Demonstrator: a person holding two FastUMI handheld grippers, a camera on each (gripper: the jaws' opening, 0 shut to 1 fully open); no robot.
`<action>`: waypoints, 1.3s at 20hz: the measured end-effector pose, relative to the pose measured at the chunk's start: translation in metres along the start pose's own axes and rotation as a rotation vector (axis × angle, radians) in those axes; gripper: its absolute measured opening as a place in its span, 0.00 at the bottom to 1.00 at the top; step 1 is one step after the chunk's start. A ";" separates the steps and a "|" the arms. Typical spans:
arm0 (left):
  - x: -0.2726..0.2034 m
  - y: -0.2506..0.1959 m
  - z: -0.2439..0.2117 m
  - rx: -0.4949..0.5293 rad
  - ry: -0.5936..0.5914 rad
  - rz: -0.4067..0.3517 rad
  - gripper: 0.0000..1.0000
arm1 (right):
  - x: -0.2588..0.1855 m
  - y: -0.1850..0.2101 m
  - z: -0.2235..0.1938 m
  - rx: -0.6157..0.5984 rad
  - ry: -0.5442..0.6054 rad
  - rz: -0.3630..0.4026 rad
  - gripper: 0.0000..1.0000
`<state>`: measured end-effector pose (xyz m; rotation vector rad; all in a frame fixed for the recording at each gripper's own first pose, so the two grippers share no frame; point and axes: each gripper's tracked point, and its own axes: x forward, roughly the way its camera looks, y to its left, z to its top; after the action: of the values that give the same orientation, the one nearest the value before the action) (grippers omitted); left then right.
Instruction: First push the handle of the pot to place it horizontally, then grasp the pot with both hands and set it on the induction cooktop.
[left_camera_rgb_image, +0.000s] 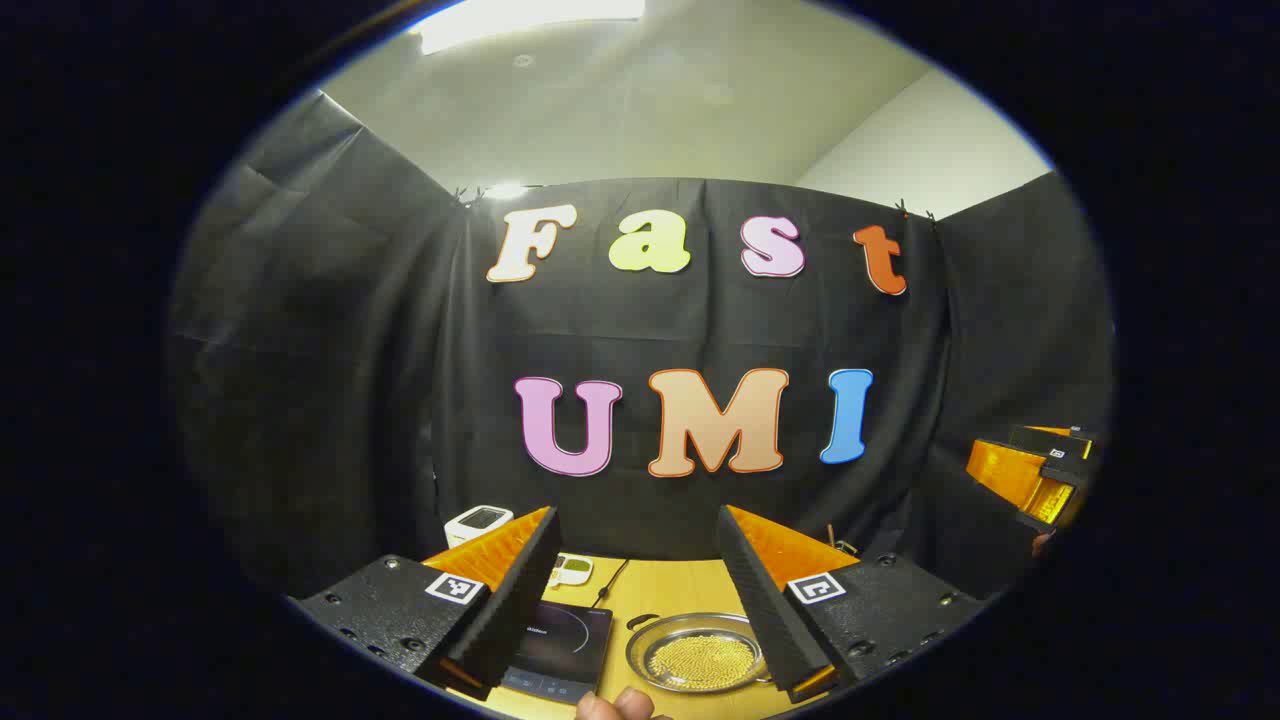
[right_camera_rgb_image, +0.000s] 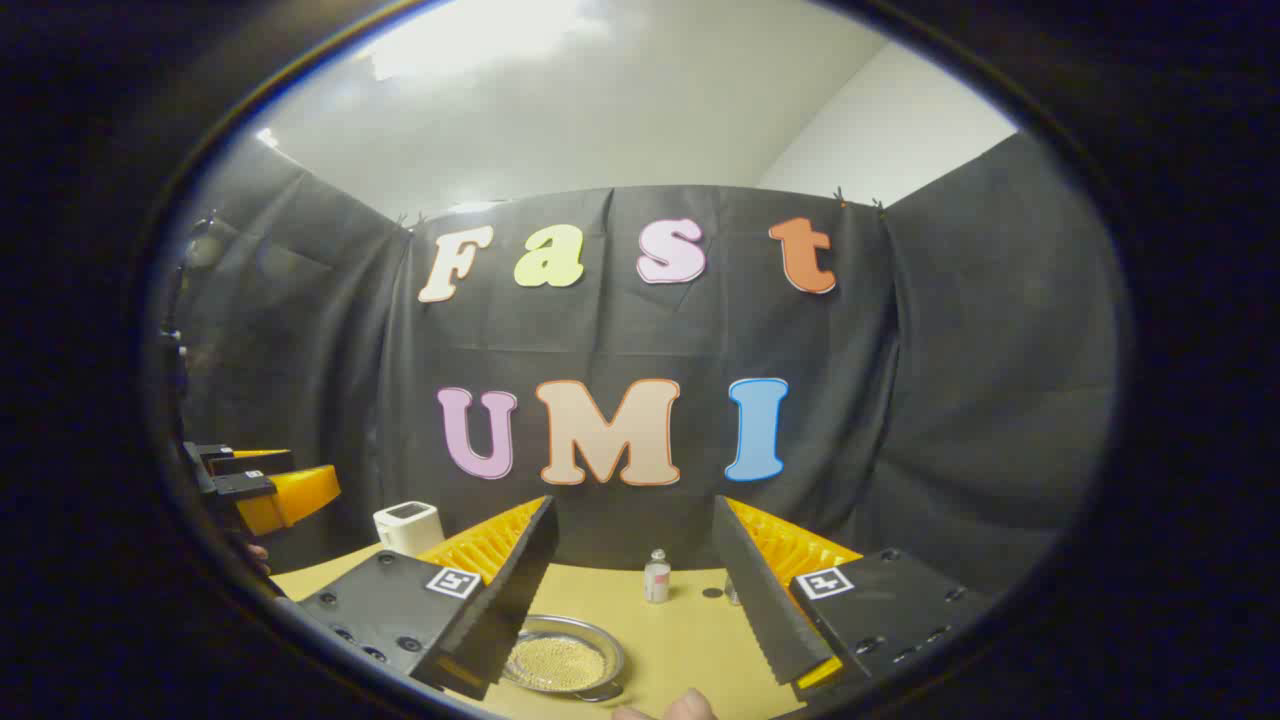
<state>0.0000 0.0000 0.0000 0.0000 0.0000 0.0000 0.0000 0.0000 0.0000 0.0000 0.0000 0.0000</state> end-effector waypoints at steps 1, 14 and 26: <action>-0.002 0.001 -0.002 0.005 0.006 0.003 0.91 | 0.002 -0.002 -0.002 0.002 0.009 0.001 0.99; -0.004 0.012 -0.014 -0.003 0.039 0.028 0.92 | 0.015 0.002 -0.022 -0.004 0.062 0.013 0.98; -0.008 0.029 -0.016 -0.002 0.028 0.001 0.94 | 0.022 0.021 -0.049 -0.019 0.134 0.020 0.48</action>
<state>-0.0085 0.0288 -0.0157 -0.0016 0.0281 0.0007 0.0217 0.0208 -0.0492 -0.0189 0.1344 0.0202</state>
